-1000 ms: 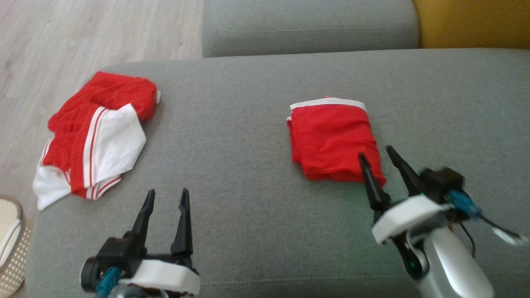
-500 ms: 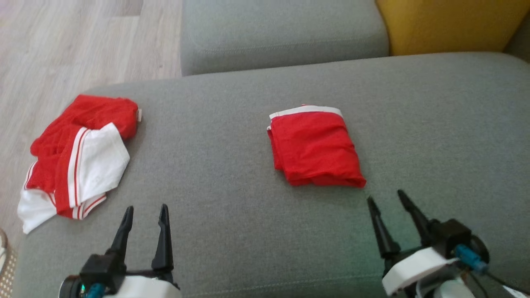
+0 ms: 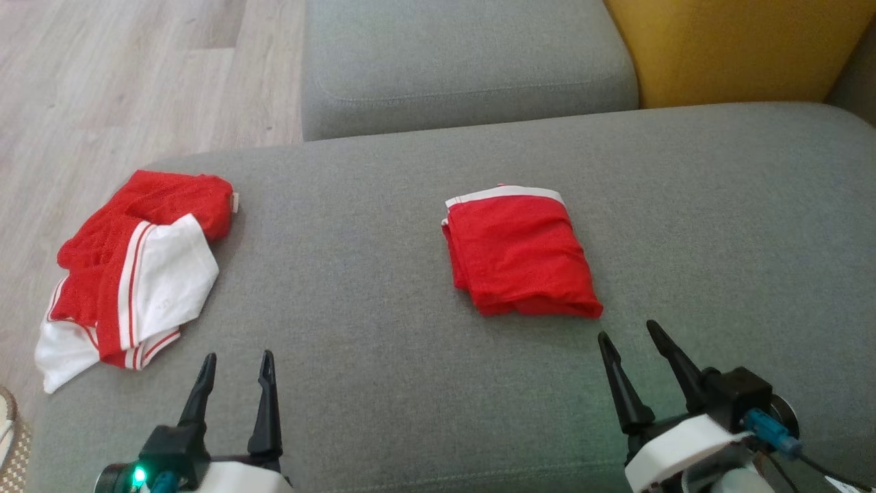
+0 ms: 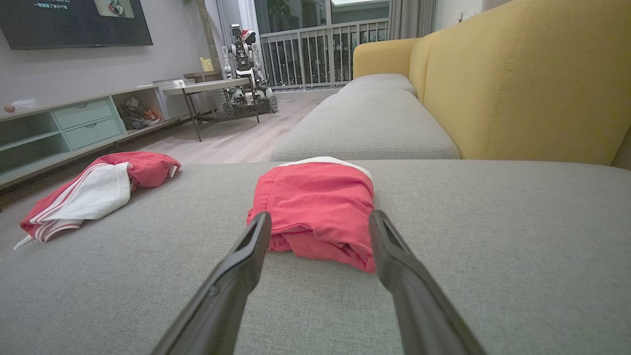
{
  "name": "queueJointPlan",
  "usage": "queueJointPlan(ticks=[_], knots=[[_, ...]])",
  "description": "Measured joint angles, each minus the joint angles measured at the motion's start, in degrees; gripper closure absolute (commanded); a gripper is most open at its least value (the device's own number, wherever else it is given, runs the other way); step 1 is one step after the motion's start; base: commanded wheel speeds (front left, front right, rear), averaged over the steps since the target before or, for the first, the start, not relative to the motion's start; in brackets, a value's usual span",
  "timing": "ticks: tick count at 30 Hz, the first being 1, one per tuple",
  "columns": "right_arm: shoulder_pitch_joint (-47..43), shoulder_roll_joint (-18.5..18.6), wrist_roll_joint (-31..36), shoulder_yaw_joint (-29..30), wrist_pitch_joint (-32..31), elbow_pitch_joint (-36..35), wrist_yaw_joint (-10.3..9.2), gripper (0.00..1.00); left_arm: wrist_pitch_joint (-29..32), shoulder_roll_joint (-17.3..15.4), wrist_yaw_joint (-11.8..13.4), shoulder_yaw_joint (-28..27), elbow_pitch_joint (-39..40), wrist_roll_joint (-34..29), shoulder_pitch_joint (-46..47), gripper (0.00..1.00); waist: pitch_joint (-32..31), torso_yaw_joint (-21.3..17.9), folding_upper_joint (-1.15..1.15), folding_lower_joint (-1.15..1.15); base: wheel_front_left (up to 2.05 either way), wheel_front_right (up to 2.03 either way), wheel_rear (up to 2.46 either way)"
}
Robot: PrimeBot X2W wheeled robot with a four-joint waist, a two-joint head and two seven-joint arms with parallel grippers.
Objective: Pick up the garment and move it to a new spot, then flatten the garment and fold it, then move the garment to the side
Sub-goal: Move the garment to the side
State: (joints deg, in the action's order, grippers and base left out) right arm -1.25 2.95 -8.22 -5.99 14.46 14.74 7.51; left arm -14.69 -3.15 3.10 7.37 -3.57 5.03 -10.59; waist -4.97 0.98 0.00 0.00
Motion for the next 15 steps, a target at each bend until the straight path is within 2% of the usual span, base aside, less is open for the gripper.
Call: queueJointPlan(ticks=[15], knots=[[-0.54, -0.01, -1.48, 1.11, 0.0, 0.07, 0.0, 0.0, 0.0, 0.01, 0.44, 0.0, -0.18, 0.01, -0.06, 0.0, 0.63, 0.65, 0.0, 0.0, 0.0, 0.0, 0.0]])
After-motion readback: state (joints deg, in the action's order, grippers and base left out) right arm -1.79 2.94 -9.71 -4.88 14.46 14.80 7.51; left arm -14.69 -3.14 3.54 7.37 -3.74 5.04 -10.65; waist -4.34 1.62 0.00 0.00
